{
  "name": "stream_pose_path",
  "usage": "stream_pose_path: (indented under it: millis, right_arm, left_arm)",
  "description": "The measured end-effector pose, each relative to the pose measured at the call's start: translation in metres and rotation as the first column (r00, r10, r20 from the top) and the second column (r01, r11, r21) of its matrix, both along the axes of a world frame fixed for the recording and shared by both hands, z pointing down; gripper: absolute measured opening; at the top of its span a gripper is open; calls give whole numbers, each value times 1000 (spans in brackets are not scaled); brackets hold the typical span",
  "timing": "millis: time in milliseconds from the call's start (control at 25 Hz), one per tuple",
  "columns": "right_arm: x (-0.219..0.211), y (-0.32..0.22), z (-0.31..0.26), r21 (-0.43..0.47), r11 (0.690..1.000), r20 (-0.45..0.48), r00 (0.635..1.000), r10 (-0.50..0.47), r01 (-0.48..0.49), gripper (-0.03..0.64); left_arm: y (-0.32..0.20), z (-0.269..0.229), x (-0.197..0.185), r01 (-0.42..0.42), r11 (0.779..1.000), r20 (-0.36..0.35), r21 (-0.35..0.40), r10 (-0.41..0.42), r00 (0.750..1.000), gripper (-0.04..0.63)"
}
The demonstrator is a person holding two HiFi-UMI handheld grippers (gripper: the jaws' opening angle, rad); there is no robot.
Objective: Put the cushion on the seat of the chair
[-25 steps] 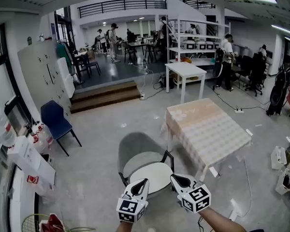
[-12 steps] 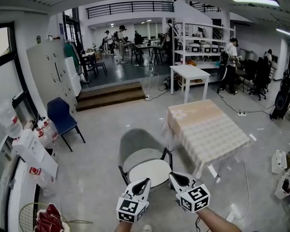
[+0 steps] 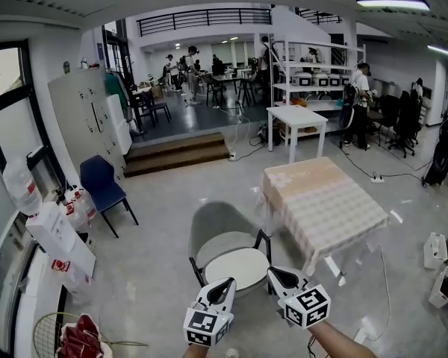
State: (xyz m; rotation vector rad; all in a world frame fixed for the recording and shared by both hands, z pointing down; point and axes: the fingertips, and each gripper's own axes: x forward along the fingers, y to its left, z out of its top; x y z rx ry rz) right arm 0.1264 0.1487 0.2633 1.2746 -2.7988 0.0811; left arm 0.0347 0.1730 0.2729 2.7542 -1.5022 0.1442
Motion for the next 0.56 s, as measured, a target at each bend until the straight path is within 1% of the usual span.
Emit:
stream_pose_path:
  millis: [200,560]
  right_arm:
    - [-8,1,-2,-1,1000,12,1000,2,-2,17]
    - [-12,7,-6,-1,1000,10,1000,8,-8,17]
  left_arm:
    - [2,-2,-13,14,1000,-5,4,-14,1000,4]
    - [5,-1,-19,18,1000,-13,-11,-18,1000,3]
